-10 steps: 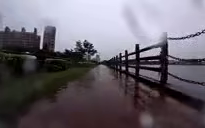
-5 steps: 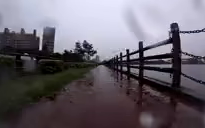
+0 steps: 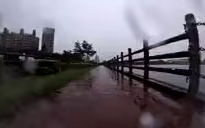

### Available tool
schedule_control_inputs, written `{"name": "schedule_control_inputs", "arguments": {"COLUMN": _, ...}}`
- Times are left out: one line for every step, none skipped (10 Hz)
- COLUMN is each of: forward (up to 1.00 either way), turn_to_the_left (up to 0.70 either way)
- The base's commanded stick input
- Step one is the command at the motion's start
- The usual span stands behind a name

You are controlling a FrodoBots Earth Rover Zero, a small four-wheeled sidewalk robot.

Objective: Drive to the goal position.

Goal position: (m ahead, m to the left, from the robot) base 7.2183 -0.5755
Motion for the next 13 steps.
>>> {"name": "schedule_control_inputs", "arguments": {"forward": 1.00, "turn_to_the_left": 0.17}}
{"name": "schedule_control_inputs", "arguments": {"forward": 1.00, "turn_to_the_left": 0.01}}
{"name": "schedule_control_inputs", "arguments": {"forward": 1.00, "turn_to_the_left": 0.00}}
{"name": "schedule_control_inputs", "arguments": {"forward": 1.00, "turn_to_the_left": 0.00}}
{"name": "schedule_control_inputs", "arguments": {"forward": 1.00, "turn_to_the_left": 0.00}}
{"name": "schedule_control_inputs", "arguments": {"forward": 1.00, "turn_to_the_left": 0.00}}
{"name": "schedule_control_inputs", "arguments": {"forward": 1.00, "turn_to_the_left": 0.00}}
{"name": "schedule_control_inputs", "arguments": {"forward": 1.00, "turn_to_the_left": 0.00}}
{"name": "schedule_control_inputs", "arguments": {"forward": 1.00, "turn_to_the_left": 0.00}}
{"name": "schedule_control_inputs", "arguments": {"forward": 1.00, "turn_to_the_left": 0.00}}
{"name": "schedule_control_inputs", "arguments": {"forward": 1.00, "turn_to_the_left": 0.00}}
{"name": "schedule_control_inputs", "arguments": {"forward": 1.00, "turn_to_the_left": 0.00}}
{"name": "schedule_control_inputs", "arguments": {"forward": 1.00, "turn_to_the_left": 0.00}}
